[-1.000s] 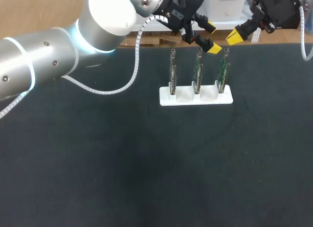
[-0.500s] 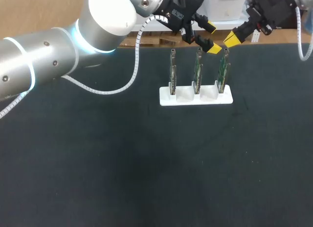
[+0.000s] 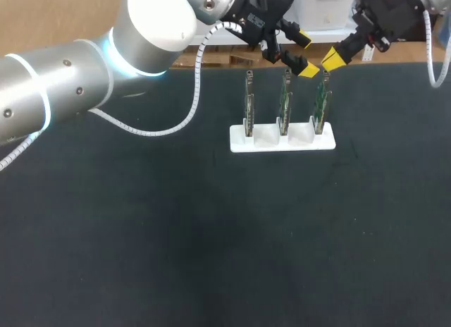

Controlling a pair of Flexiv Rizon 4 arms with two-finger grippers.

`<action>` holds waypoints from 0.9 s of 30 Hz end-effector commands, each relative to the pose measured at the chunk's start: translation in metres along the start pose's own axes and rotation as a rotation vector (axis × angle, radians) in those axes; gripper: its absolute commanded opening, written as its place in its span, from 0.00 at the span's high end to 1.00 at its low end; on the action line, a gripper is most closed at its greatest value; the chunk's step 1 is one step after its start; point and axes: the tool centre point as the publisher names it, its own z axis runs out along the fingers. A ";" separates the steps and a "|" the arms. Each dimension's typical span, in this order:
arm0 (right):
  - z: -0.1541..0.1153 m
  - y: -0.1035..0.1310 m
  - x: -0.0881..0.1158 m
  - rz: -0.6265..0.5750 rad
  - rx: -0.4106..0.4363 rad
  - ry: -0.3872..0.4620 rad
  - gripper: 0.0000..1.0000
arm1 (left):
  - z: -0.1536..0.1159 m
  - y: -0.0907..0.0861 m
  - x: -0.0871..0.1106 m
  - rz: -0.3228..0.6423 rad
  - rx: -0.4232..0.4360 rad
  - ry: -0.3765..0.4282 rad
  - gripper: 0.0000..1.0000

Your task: Pick up the optical module with the left hand, and insert it into the network port with the right hand.

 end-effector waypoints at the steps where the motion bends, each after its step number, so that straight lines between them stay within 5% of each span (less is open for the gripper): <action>1: 0.002 -0.003 0.001 0.003 -0.001 0.005 1.00 | 0.000 0.002 -0.001 0.000 0.004 0.005 0.00; 27: 0.008 -0.002 0.011 0.024 -0.011 0.029 1.00 | 0.000 0.002 -0.001 0.000 0.004 0.005 0.00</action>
